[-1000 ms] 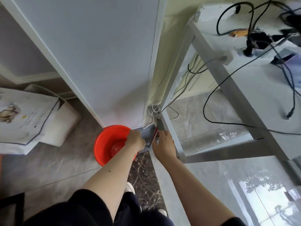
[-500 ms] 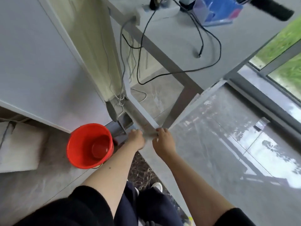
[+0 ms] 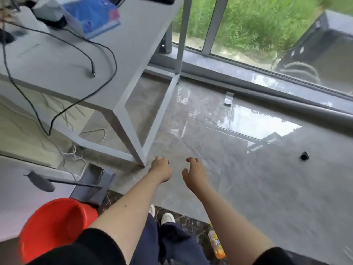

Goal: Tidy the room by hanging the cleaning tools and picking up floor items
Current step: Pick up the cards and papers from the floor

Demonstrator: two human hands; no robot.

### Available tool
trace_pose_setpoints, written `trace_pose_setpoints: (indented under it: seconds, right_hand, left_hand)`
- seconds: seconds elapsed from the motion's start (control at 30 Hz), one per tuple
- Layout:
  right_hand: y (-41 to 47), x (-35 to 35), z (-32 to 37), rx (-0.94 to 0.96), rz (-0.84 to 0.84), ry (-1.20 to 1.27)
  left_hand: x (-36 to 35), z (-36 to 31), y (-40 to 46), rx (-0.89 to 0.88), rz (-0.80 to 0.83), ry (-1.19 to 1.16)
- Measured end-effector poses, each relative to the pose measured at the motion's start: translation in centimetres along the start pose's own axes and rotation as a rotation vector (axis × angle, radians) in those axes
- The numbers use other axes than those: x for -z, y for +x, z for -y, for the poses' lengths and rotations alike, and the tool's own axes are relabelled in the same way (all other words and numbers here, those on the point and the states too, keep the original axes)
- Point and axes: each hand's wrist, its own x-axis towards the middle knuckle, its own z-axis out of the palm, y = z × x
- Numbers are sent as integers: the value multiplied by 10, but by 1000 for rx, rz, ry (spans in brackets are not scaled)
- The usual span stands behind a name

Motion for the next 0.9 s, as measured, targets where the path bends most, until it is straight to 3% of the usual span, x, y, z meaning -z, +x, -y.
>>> trace_pose_setpoints:
  seconds: [0.37, 0.9]
  right_hand:
    - [-11, 58, -51, -362, -235, 218]
    - [2, 150, -140, -635, -472, 465]
  left_hand:
    - [0, -107, 11, -278, 144, 125]
    - [-27, -266, 29, -507, 232, 272]
